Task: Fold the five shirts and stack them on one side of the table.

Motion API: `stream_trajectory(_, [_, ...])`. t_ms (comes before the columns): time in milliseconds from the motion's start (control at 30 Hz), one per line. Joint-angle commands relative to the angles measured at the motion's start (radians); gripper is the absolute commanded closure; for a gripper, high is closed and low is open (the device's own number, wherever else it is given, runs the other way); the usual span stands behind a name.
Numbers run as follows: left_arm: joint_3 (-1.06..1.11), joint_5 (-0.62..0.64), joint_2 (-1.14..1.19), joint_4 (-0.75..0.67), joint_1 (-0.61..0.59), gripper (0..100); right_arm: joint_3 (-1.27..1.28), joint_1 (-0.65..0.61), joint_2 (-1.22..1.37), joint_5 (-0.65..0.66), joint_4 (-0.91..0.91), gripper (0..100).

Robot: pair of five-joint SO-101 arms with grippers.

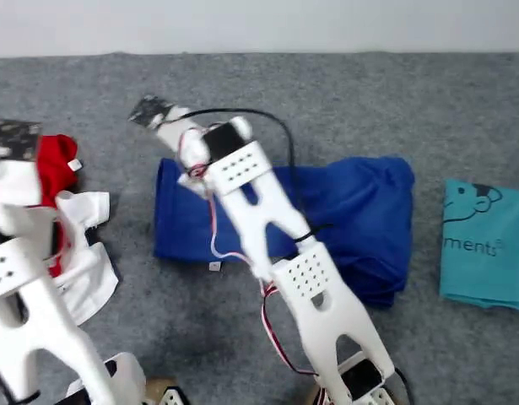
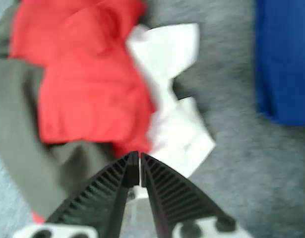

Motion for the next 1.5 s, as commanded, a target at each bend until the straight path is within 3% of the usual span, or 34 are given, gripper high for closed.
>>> stream_trajectory(0, [-0.013,0.061,-0.026,0.003,0.157,98,-0.080,0.094,-0.128,-0.064,0.085,98.4])
stream_trajectory(167, [-0.007,0.097,-0.021,-0.040,0.322,98,0.009,0.222,-0.232,-0.123,0.085,98.4])
stream_trajectory(367, [-0.005,0.110,0.023,-0.051,0.448,98,0.400,0.315,-0.533,-0.124,0.084,98.3])
stream_trajectory(767, [-0.005,0.143,0.318,-0.110,0.632,98,1.120,0.532,-0.969,-0.121,0.079,98.4])
stream_trajectory(1067, [-0.042,0.143,0.427,-0.130,0.729,98,1.450,0.647,-1.152,-0.118,0.076,98.5])
stream_trajectory(1167, [-0.081,0.144,0.427,-0.101,0.727,98,1.557,0.642,-1.158,-0.124,0.042,98.5])
stream_trajectory(1467, [-0.205,0.135,0.425,0.031,0.523,98,1.788,0.639,-1.156,-0.127,-0.265,98.5])
